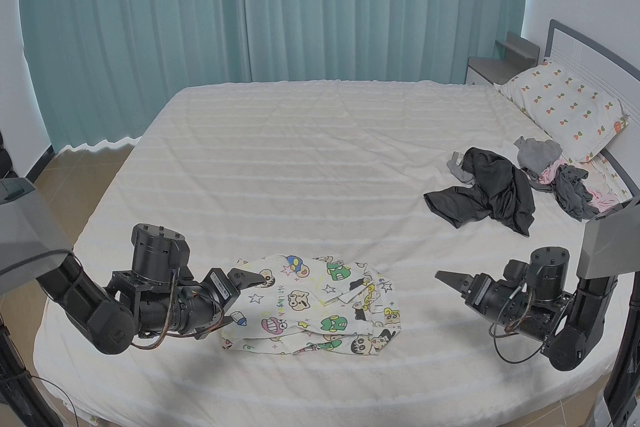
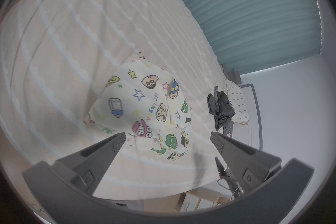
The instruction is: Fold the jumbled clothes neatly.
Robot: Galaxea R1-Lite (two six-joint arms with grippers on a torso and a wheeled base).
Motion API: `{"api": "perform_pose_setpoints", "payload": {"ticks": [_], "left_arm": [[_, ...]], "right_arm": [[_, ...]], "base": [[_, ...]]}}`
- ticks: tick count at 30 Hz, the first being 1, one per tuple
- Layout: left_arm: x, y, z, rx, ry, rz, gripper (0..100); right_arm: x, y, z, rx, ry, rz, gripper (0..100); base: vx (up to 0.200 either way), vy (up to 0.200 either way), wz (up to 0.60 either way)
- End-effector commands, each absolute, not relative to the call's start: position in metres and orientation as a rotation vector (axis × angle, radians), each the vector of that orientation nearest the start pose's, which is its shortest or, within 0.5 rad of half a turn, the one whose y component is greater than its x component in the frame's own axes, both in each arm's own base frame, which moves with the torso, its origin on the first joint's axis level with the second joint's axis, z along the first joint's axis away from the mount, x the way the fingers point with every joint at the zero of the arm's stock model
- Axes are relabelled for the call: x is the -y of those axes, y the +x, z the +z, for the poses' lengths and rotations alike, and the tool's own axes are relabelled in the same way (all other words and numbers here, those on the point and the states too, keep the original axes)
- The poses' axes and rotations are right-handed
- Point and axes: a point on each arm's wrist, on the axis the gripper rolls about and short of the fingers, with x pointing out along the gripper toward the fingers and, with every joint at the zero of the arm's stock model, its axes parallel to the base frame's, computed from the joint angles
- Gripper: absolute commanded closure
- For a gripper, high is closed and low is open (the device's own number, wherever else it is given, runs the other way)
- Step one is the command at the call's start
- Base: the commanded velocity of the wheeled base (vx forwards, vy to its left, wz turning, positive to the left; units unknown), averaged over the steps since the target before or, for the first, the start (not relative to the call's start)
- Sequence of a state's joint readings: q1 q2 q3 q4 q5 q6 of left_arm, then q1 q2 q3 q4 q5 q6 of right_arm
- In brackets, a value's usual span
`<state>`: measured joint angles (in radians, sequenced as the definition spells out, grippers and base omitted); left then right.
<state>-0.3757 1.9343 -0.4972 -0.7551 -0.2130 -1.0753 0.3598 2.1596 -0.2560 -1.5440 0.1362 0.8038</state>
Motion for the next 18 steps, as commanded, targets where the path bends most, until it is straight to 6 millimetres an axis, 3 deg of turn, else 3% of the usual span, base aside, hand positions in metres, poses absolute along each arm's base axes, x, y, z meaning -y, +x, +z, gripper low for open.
{"api": "perform_pose_setpoints", "payload": {"ticks": [1,5,9,12,18], "left_arm": [[0.105,0.258,0.048,-0.919,-0.946,-0.132,0],[0.103,0.254,0.043,-0.890,-0.954,-0.149,0],[0.102,0.250,0.026,-0.846,-0.974,-0.222,0],[0.099,0.249,0.015,-0.807,-0.997,-0.289,0],[0.099,0.244,0.004,-0.766,-1.001,-0.338,0]], "right_arm": [[-0.151,0.283,0.026,-0.505,0.719,0.441,0],[-0.167,0.297,0.015,-0.549,0.712,0.448,0],[-0.176,0.311,-0.015,-0.594,0.715,0.426,0],[-0.180,0.311,-0.030,-0.637,0.725,0.413,0],[-0.184,0.299,-0.036,-0.680,0.706,0.417,0]], "base": [[0.000,0.200,0.00],[0.000,0.200,0.00],[0.000,0.000,0.00],[0.000,0.000,0.00],[0.000,0.000,0.00]]}}
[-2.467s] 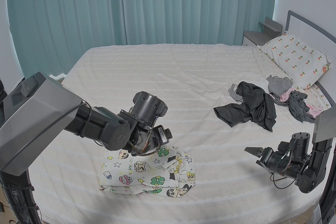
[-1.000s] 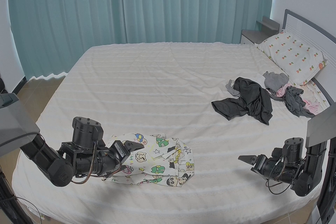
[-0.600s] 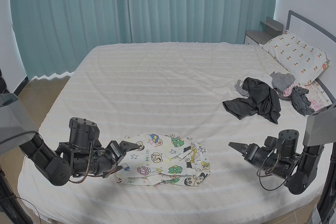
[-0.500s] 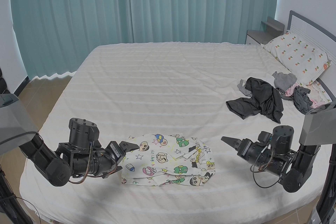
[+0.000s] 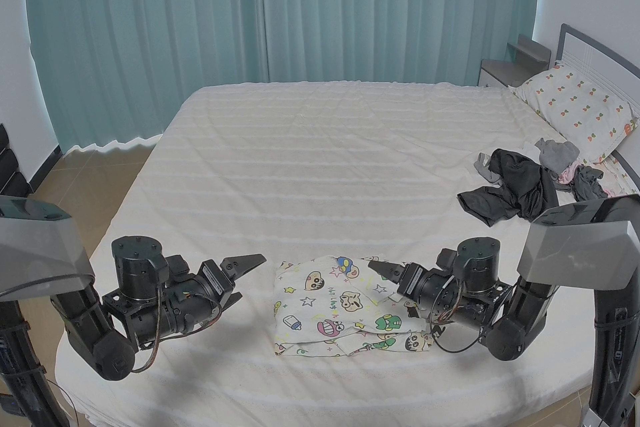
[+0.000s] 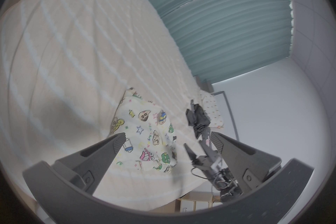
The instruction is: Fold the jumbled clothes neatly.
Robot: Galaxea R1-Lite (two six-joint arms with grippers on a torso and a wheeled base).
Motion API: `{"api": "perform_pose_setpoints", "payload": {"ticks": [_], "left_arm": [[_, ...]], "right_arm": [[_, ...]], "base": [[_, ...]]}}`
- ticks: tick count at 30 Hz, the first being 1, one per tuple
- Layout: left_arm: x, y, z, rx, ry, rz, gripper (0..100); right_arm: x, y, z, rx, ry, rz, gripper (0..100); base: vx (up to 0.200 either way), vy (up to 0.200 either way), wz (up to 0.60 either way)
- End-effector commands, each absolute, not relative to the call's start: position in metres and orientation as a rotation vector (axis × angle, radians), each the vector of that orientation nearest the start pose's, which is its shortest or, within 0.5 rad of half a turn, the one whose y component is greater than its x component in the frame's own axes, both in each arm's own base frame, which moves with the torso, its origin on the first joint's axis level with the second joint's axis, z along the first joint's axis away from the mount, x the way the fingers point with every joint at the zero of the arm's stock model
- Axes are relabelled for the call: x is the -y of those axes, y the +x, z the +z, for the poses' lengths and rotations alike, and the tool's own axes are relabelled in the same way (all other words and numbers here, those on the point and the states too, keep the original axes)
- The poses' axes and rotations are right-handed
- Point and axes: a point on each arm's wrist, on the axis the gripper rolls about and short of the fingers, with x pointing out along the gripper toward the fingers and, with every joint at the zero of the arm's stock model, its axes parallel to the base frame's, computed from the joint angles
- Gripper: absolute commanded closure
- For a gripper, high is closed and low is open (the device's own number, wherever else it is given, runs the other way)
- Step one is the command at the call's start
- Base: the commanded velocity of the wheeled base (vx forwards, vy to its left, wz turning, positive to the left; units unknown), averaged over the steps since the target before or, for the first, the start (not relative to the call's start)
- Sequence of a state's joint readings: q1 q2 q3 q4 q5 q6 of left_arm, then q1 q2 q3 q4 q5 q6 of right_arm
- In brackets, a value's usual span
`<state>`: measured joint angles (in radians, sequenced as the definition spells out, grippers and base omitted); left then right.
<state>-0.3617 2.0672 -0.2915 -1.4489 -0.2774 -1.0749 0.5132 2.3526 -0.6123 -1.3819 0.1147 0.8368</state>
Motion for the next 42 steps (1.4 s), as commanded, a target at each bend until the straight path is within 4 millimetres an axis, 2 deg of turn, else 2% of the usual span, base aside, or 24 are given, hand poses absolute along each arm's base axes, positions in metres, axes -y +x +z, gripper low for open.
{"api": "perform_pose_setpoints", "payload": {"ticks": [1,4,17,24,29,30,42], "left_arm": [[0.099,0.245,0.002,-0.770,-0.999,-0.334,0],[0.100,0.247,0.002,-0.765,-0.999,-0.338,0],[0.101,0.247,0.000,-0.769,-0.995,-0.333,0],[0.101,0.249,0.000,-0.758,-0.997,-0.331,0],[0.101,0.249,0.000,-0.758,-0.996,-0.331,0],[0.101,0.249,0.000,-0.758,-0.996,-0.331,0],[0.101,0.249,0.000,-0.759,-0.996,-0.330,0]], "right_arm": [[-0.186,0.299,-0.037,-0.684,0.704,0.422,0],[-0.188,0.298,-0.046,-0.708,0.695,0.413,0],[-0.190,0.295,-0.049,-0.727,0.676,0.407,0],[-0.196,0.312,-0.049,-0.747,0.655,0.387,0],[-0.199,0.318,-0.049,-0.739,0.659,0.391,0],[-0.199,0.318,-0.048,-0.733,0.661,0.392,100],[-0.196,0.319,-0.046,-0.706,0.660,0.354,100]], "base": [[0.000,0.000,0.00],[0.000,0.000,0.00],[0.000,0.000,0.00],[0.000,0.000,0.00],[0.000,0.000,0.00],[0.000,0.000,0.00],[0.000,0.000,0.00]]}}
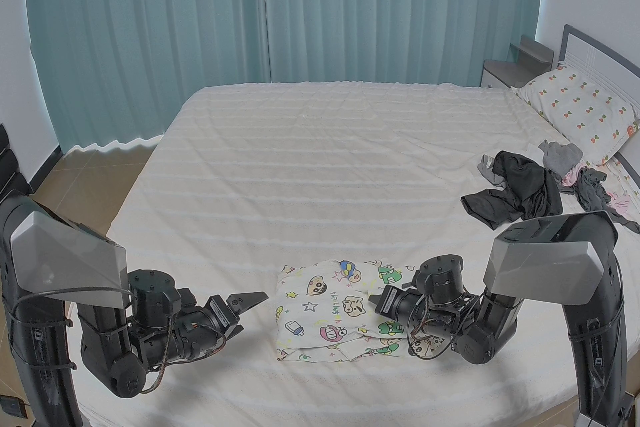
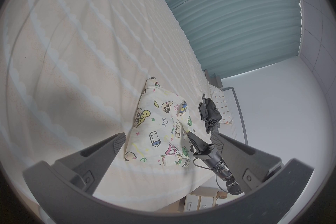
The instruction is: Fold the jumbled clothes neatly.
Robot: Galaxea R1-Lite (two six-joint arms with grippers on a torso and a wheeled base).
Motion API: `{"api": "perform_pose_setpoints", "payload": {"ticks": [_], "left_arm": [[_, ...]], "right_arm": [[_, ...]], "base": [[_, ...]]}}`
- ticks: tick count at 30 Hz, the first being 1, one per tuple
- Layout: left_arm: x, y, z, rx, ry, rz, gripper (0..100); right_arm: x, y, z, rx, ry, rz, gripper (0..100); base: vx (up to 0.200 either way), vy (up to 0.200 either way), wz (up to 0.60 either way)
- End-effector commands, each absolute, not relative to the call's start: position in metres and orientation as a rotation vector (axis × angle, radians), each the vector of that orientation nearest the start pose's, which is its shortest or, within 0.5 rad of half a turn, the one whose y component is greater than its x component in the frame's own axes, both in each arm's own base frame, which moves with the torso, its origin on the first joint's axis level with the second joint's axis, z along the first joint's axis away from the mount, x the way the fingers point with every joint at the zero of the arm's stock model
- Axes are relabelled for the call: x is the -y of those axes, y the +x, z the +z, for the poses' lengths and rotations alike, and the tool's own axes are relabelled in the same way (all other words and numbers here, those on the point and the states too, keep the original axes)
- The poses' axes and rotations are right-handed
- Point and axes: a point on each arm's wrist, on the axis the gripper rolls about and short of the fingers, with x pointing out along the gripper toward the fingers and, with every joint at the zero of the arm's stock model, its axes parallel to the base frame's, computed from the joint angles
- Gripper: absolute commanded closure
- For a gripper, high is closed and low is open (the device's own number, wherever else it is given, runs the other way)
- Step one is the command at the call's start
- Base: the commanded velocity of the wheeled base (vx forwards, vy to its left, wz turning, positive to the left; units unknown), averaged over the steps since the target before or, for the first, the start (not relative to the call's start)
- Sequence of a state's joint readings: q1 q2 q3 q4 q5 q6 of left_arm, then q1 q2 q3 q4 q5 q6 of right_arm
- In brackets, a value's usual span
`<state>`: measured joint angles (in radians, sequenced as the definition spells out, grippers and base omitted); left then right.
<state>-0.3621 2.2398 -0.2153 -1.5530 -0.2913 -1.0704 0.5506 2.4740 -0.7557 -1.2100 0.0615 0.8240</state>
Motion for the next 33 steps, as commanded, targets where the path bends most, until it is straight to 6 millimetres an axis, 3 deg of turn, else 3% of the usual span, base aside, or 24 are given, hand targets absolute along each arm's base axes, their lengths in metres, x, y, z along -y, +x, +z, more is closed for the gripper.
{"api": "perform_pose_setpoints", "payload": {"ticks": [1,9,21,33], "left_arm": [[0.102,0.249,0.000,-0.761,-0.994,-0.331,0],[0.102,0.249,-0.002,-0.755,-0.987,-0.313,0],[0.102,0.249,-0.002,-0.755,-0.987,-0.313,0],[0.102,0.249,-0.002,-0.755,-0.987,-0.313,0]], "right_arm": [[-0.194,0.322,-0.045,-0.693,0.665,0.343,100],[-0.175,0.343,-0.032,-0.583,0.708,0.278,100],[-0.154,0.376,-0.031,-0.491,0.741,0.206,100],[-0.148,0.390,-0.044,-0.476,0.748,0.182,100]], "base": [[0.000,0.000,0.00],[0.000,0.000,0.00],[0.000,0.000,0.00],[0.000,0.000,0.00]]}}
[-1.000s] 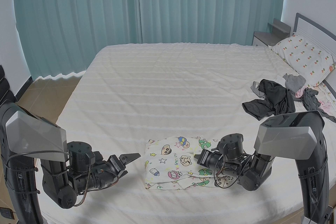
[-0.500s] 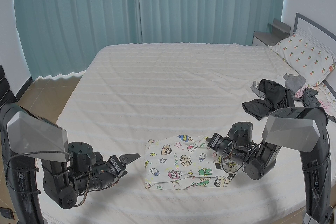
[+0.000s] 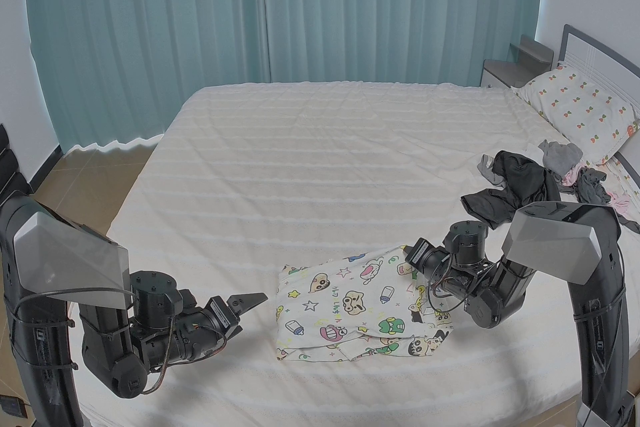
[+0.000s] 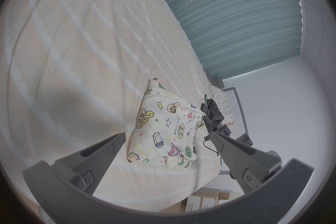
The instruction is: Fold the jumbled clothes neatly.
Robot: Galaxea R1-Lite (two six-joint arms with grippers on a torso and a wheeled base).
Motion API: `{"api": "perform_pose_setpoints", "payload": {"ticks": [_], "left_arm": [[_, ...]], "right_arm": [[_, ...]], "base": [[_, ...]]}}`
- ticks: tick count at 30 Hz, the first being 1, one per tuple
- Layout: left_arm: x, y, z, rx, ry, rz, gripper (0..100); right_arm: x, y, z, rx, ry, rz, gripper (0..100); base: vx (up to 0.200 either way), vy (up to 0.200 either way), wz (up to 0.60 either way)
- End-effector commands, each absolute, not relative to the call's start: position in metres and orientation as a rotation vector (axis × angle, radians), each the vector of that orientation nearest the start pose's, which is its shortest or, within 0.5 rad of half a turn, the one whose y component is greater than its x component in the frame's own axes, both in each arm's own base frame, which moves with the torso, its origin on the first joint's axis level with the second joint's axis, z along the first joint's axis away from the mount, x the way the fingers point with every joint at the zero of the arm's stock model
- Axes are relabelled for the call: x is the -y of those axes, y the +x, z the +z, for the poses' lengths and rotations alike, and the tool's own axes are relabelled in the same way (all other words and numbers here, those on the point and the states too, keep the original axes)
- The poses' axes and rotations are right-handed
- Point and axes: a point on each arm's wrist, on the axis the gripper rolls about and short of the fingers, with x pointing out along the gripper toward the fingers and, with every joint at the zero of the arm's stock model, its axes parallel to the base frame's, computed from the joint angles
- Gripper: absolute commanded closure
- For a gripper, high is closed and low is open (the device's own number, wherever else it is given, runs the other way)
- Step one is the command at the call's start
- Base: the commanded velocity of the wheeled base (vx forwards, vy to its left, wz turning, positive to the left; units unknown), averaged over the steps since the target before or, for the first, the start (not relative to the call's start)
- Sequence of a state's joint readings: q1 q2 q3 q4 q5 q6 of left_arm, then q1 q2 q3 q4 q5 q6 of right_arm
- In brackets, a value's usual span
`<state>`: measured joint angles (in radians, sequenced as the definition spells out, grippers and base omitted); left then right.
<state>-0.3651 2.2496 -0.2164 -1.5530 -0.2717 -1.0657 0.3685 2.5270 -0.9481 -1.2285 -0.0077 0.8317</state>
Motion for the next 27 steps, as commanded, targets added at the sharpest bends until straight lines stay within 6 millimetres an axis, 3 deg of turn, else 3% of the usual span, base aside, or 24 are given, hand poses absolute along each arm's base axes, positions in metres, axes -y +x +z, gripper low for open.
{"api": "perform_pose_setpoints", "payload": {"ticks": [1,2,3,10,12,17,21,27], "left_arm": [[0.102,0.249,-0.003,-0.757,-0.987,-0.312,0],[0.102,0.249,-0.003,-0.757,-0.987,-0.312,0],[0.102,0.249,-0.002,-0.755,-0.987,-0.313,0],[0.102,0.249,-0.003,-0.757,-0.987,-0.312,0],[0.102,0.249,-0.003,-0.757,-0.987,-0.312,0],[0.102,0.249,-0.003,-0.757,-0.987,-0.312,0],[0.102,0.249,-0.003,-0.757,-0.987,-0.312,0],[0.102,0.249,-0.003,-0.757,-0.987,-0.312,0]], "right_arm": [[-0.147,0.391,-0.043,-0.472,0.749,0.181,100],[-0.146,0.391,-0.042,-0.470,0.750,0.180,100],[-0.145,0.392,-0.042,-0.469,0.750,0.179,0],[-0.136,0.387,-0.033,-0.464,0.754,0.161,0],[-0.133,0.380,-0.028,-0.476,0.752,0.157,0],[-0.127,0.336,-0.020,-0.607,0.724,0.211,0],[-0.127,0.317,-0.024,-0.686,0.681,0.265,0],[-0.134,0.307,-0.030,-0.727,0.628,0.306,0]], "base": [[0.000,0.000,0.00],[0.000,0.000,0.00],[0.000,0.000,0.00],[0.000,0.000,0.00],[0.000,0.000,0.00],[0.000,0.000,0.00],[0.000,0.000,0.00],[0.000,0.000,0.00]]}}
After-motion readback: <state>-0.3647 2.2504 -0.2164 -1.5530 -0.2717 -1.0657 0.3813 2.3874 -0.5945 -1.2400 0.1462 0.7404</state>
